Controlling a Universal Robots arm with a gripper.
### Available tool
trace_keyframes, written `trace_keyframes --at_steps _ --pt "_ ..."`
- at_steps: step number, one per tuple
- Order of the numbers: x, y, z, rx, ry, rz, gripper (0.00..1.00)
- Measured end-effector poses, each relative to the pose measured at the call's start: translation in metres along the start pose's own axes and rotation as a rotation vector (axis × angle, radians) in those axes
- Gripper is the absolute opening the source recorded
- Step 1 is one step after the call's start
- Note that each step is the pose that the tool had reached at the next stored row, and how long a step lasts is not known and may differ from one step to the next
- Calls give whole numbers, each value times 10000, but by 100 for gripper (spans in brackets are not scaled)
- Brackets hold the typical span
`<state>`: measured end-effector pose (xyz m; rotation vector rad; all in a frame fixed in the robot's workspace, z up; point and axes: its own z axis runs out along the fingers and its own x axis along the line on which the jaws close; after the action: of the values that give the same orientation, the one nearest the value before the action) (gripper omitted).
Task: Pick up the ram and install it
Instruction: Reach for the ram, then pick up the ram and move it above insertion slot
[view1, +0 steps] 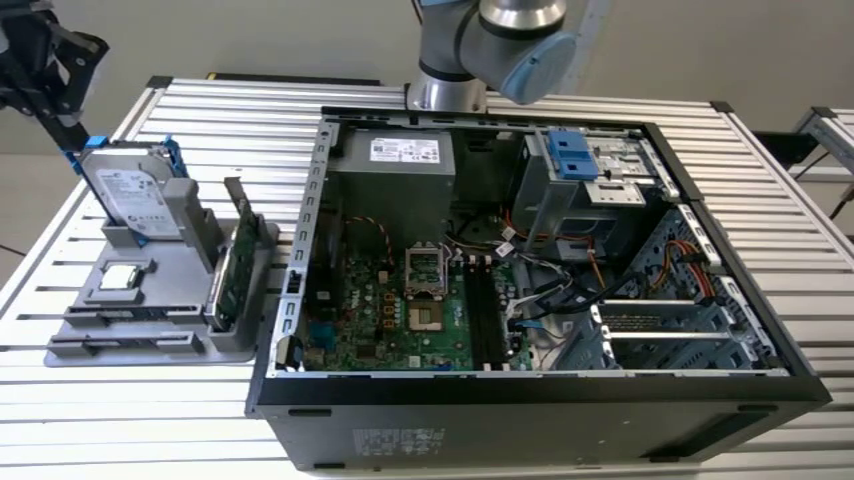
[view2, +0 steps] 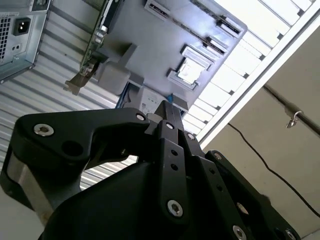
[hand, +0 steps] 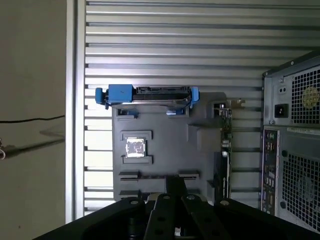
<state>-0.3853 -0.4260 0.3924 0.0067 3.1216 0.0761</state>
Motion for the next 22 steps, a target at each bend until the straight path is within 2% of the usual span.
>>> trace_keyframes --at_steps 11,22 --pt "1 -137 10 0 4 0 0" --pt "1 -319 26 0 8 0 0"
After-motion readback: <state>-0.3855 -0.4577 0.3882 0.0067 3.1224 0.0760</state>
